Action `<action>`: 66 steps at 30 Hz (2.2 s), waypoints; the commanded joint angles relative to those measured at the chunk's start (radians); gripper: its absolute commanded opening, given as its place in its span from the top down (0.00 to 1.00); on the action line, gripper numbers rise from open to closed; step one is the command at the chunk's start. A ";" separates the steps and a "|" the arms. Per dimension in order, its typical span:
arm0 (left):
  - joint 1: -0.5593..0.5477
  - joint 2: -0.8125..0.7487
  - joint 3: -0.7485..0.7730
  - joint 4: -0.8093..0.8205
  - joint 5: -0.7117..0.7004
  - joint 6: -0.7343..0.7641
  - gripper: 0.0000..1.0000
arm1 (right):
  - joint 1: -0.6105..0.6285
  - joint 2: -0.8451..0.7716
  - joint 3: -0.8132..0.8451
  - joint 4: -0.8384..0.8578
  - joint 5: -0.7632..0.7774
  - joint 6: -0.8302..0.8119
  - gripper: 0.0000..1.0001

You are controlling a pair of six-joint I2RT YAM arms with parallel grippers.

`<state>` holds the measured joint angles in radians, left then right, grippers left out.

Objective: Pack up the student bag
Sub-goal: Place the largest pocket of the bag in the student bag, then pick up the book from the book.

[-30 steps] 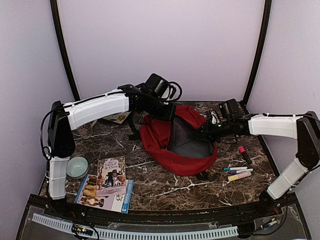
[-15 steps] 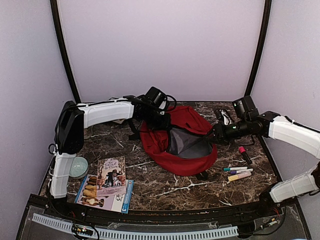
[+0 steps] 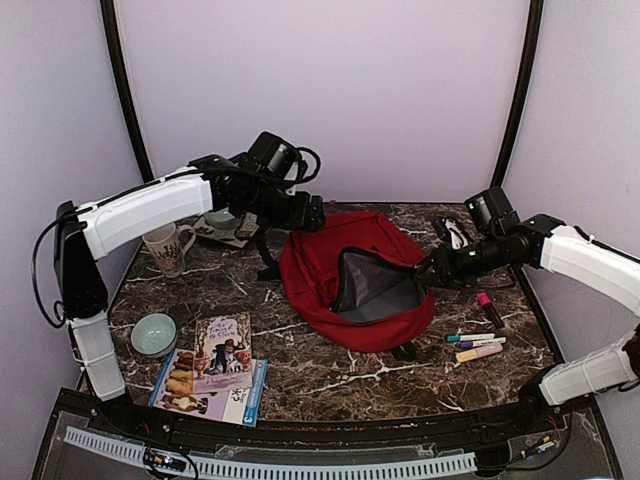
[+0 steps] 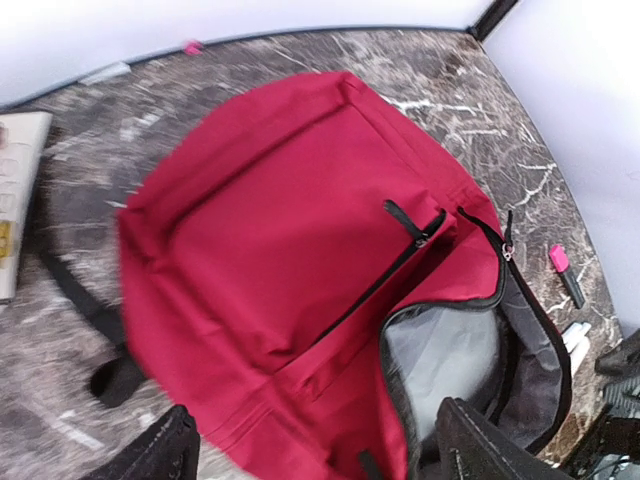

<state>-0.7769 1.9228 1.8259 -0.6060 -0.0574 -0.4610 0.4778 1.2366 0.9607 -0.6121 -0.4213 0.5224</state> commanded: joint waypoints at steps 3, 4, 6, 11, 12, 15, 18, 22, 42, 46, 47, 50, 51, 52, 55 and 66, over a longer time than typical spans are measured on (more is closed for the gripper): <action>-0.001 -0.259 -0.174 -0.181 -0.238 0.086 0.13 | 0.001 -0.011 0.040 -0.030 0.033 -0.036 0.66; -0.001 -0.297 -0.211 -0.193 -0.250 0.084 0.13 | 0.001 -0.009 0.046 -0.031 0.033 -0.038 0.66; 0.001 -0.360 -0.264 -0.232 -0.250 0.047 0.13 | 0.002 0.000 0.068 -0.037 0.033 -0.039 0.66; 0.001 -0.498 -0.392 -0.337 -0.190 -0.098 0.16 | 0.001 0.035 0.134 -0.048 0.072 -0.048 0.65; 0.001 -0.524 -0.420 -0.359 -0.185 -0.135 0.17 | 0.000 0.044 0.146 -0.049 0.080 -0.048 0.65; 0.002 -0.603 -0.509 -0.417 -0.147 -0.237 0.18 | 0.001 0.065 0.176 -0.049 0.085 -0.045 0.65; 0.002 -0.644 -0.585 -0.472 -0.081 -0.322 0.18 | 0.001 0.075 0.185 -0.044 0.074 -0.038 0.65; 0.002 -0.643 -0.678 -0.539 -0.019 -0.387 0.14 | 0.001 0.067 0.212 -0.052 0.077 -0.032 0.64; -0.126 -0.132 -0.431 -0.654 -0.097 -0.555 0.08 | 0.001 -0.089 0.078 -0.085 0.136 0.035 0.62; -0.130 -0.048 -0.404 -0.659 -0.143 -0.545 0.14 | 0.001 -0.114 0.052 -0.099 0.149 0.037 0.62; -0.133 -0.029 -0.397 -0.668 -0.163 -0.544 0.15 | 0.001 -0.117 0.051 -0.103 0.150 0.036 0.61; -0.137 0.011 -0.397 -0.661 -0.187 -0.526 0.17 | 0.000 -0.127 0.045 -0.113 0.159 0.033 0.62; -0.137 0.018 -0.401 -0.646 -0.185 -0.518 0.18 | 0.001 -0.131 0.042 -0.113 0.162 0.033 0.61; -0.139 0.027 -0.408 -0.632 -0.182 -0.512 0.19 | 0.001 -0.132 0.040 -0.113 0.165 0.034 0.61; -0.145 0.059 -0.412 -0.604 -0.169 -0.503 0.20 | 0.001 -0.124 0.043 -0.116 0.166 0.033 0.61; -0.174 0.091 -0.549 -0.511 -0.204 -0.555 0.33 | 0.000 -0.119 0.053 -0.136 0.175 0.029 0.61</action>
<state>-0.9493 1.9995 1.3743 -1.1522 -0.2291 -0.9874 0.4778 1.1198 1.0138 -0.7437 -0.2630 0.5549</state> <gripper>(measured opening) 0.699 0.388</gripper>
